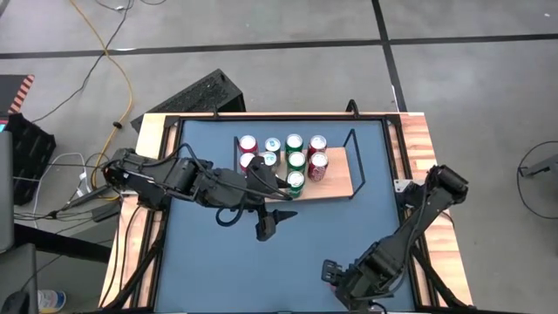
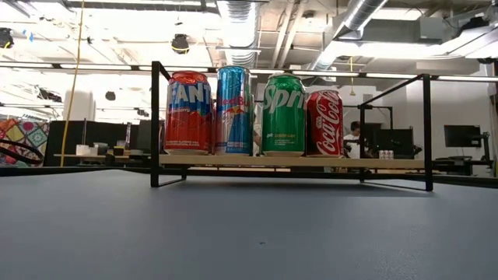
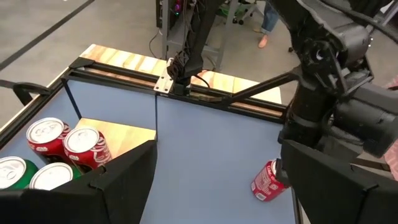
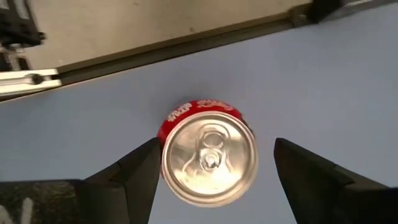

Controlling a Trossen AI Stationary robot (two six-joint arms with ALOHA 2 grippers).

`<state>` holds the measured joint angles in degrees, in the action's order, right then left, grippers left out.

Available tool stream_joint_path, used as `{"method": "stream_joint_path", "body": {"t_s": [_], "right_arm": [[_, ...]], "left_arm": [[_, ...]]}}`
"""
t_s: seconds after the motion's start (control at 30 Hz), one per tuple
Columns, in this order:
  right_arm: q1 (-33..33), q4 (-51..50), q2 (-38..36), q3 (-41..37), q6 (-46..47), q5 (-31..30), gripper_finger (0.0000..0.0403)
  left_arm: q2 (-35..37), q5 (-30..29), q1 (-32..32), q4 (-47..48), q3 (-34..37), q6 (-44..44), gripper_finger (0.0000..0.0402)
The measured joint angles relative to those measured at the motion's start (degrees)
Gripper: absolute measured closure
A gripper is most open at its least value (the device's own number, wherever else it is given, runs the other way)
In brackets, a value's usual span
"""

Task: Place canned beverage on shelf
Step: Put the red soda can on the shelf aligned with other red soda cans

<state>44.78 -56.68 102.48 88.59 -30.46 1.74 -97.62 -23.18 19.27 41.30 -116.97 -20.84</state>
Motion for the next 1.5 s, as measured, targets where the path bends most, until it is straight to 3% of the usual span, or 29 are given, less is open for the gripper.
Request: {"method": "stream_joint_path", "body": {"t_s": [0.43,0.87,1.13,1.5], "right_arm": [[-0.31,5.86,-0.15,-4.56,1.10,2.38,0.0112],[-2.94,7.07,-0.11,-4.60,22.91,2.81,0.0172],[-2.63,7.08,-0.09,-4.60,36.91,-1.81,0.0172],[-3.85,6.69,0.12,-4.74,66.45,-18.83,0.0173]], "left_arm": [[0.00,0.00,0.00,0.09,-0.02,-0.85,0.0072],[0.00,-0.17,0.00,0.11,0.00,-0.85,0.0072],[0.00,-0.20,0.00,0.11,0.00,-0.83,0.0072],[0.04,2.31,0.04,1.79,0.00,5.07,0.0072]]}}
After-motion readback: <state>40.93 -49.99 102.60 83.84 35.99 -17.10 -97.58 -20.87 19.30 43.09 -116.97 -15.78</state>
